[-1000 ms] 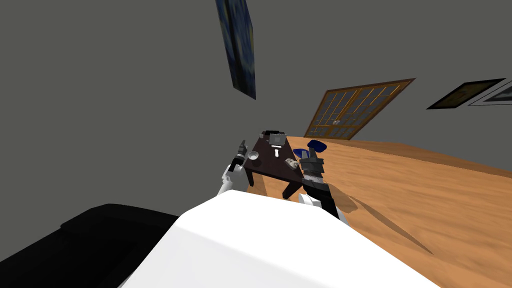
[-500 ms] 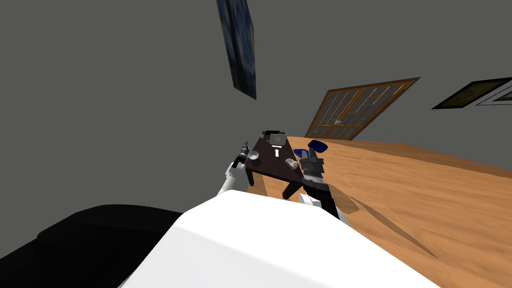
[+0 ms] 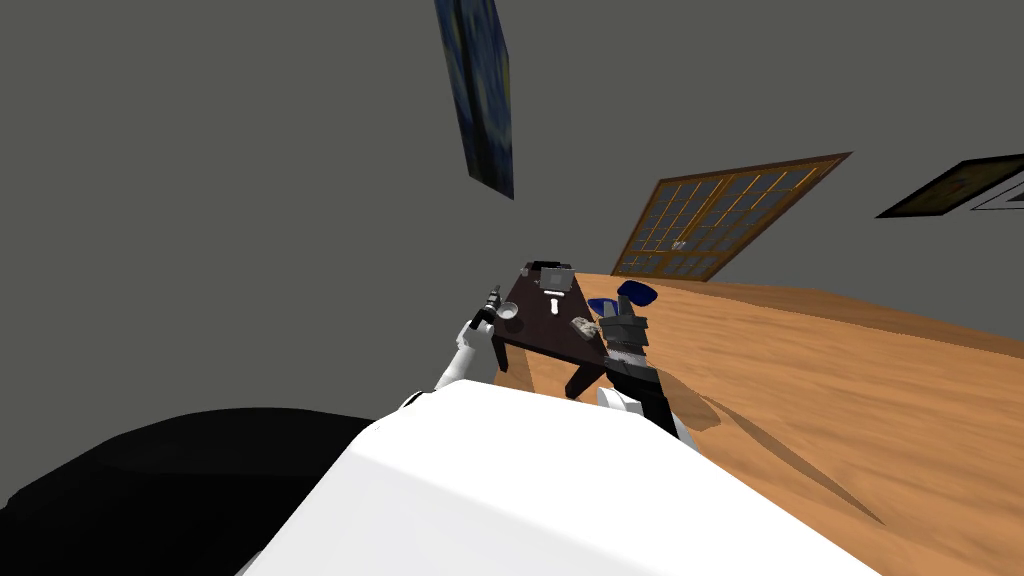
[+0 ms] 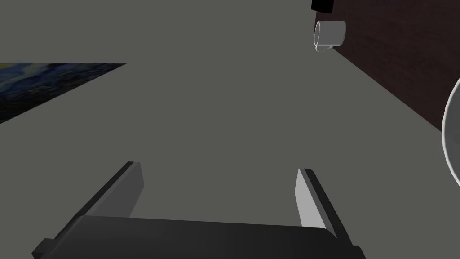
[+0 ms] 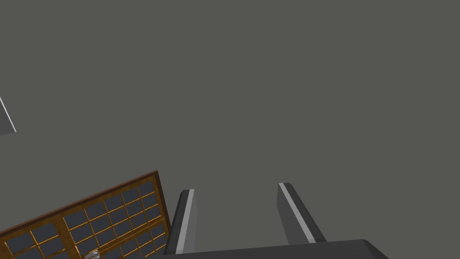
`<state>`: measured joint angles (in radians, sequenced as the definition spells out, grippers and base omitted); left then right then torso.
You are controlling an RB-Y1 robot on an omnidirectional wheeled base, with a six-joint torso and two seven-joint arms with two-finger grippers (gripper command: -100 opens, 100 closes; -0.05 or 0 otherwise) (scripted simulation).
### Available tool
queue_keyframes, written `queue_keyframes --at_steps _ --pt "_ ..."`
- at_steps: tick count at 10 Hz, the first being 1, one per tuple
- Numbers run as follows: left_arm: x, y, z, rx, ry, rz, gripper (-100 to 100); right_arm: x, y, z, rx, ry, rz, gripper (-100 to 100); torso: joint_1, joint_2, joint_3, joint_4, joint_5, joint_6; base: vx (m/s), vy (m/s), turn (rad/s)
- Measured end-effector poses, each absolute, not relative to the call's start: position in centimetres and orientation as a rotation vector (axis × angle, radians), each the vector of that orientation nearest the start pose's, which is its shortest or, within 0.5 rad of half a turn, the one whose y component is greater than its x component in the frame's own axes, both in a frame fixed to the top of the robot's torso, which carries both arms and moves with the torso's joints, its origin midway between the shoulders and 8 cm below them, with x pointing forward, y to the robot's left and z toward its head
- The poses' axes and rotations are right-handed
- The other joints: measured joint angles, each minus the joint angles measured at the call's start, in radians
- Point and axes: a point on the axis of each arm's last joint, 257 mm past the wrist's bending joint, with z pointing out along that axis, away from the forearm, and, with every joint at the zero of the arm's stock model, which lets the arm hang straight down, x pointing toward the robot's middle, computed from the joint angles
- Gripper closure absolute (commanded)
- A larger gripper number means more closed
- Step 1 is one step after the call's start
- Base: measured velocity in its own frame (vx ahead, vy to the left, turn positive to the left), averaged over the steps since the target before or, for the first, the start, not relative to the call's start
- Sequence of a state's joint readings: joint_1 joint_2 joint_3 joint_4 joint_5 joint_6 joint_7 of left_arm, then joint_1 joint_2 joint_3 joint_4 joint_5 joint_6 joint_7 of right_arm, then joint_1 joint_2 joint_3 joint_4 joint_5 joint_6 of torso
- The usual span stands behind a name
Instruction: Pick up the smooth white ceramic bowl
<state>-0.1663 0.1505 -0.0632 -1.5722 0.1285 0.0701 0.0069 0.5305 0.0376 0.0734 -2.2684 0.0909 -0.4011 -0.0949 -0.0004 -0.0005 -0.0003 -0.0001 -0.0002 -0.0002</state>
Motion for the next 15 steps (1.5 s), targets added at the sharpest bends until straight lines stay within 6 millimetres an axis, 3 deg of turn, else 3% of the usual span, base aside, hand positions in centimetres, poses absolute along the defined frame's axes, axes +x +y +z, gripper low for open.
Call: queue_keyframes --at_steps 12,15 --pt "63.6 19.0 -24.6 -1.322 1.497 -1.148 -100 36.3 -25.5 -1.1 0.789 0.702 1.359 0 0.000 -0.001 0.000 0.000 0.000 0.000 0.004 -0.006 0.018" --pt "64.0 19.3 -26.7 -1.387 1.550 -1.097 -100 36.3 -25.5 -1.1 0.789 0.702 1.359 0 0.000 0.000 0.000 0.000 0.000 0.000 0.006 -0.004 0.011"
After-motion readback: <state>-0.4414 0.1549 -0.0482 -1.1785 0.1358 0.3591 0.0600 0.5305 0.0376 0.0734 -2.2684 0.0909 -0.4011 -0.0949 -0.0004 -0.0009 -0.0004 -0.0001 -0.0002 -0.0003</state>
